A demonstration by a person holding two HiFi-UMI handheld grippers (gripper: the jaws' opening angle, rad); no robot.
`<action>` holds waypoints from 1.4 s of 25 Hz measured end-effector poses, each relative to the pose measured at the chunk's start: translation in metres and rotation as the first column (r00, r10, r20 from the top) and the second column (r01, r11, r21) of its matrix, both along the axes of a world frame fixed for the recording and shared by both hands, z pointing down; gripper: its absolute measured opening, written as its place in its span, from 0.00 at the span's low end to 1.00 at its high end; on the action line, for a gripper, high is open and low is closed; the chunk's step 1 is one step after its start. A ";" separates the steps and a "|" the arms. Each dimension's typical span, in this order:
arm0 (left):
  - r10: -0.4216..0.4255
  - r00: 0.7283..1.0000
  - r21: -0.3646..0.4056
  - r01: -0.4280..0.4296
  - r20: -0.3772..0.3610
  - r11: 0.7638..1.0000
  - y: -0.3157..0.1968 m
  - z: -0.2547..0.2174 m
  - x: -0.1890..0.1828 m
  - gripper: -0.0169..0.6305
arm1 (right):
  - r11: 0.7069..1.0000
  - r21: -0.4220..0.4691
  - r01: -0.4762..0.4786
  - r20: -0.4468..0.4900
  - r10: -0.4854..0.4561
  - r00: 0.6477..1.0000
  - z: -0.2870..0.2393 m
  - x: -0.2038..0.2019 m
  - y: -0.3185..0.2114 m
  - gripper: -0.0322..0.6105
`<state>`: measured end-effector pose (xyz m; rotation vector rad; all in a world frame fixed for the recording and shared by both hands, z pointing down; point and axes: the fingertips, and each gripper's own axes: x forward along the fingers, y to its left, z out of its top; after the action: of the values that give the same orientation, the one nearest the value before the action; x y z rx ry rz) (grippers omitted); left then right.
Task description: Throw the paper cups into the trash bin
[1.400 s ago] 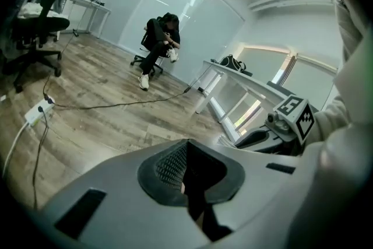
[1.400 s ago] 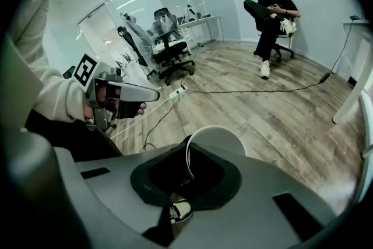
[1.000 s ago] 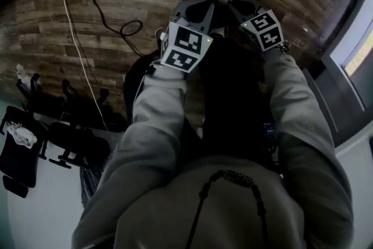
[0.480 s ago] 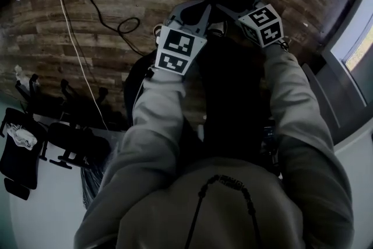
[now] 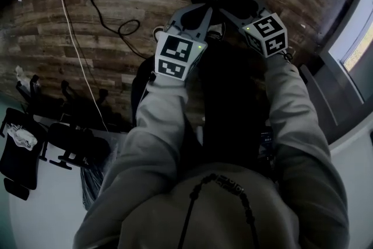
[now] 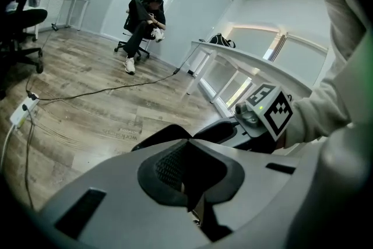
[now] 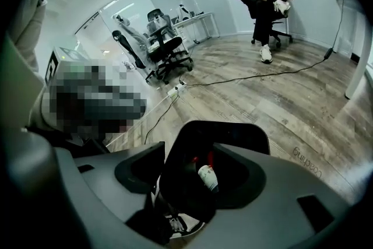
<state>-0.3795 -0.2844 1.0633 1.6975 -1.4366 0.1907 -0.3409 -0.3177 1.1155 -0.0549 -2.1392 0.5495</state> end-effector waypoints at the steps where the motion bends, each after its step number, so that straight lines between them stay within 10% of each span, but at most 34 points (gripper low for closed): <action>1: -0.006 1.000 0.001 0.006 -0.008 1.000 0.000 -0.004 0.000 0.02 | 1.000 -0.005 -0.015 0.004 0.015 1.000 -0.008 0.000 -0.002 0.47; 5: -0.069 0.996 -0.025 0.068 -0.052 0.997 0.011 -0.019 -0.007 0.02 | 0.998 -0.045 -0.053 0.024 0.054 0.998 -0.044 0.005 -0.003 0.08; 15: -0.095 0.996 -0.178 0.093 0.001 0.980 0.099 -0.075 -0.020 0.02 | 0.980 -0.126 -0.157 -0.006 0.157 0.988 -0.127 0.046 0.011 0.08; 26: -0.103 0.993 -0.039 0.105 0.049 0.994 0.057 -0.173 -0.032 0.02 | 0.989 -0.065 -0.132 0.092 0.137 0.986 -0.227 0.025 0.014 0.08; 35: -0.080 0.972 0.187 0.039 0.222 0.982 -0.004 -0.344 -0.091 0.02 | 0.978 0.124 -0.170 0.363 0.115 0.925 -0.429 -0.028 -0.053 0.08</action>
<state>-0.4702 -0.2886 0.7191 1.8222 -1.7181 0.2349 -0.3690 -0.3708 0.6863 0.0967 -2.5487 0.4842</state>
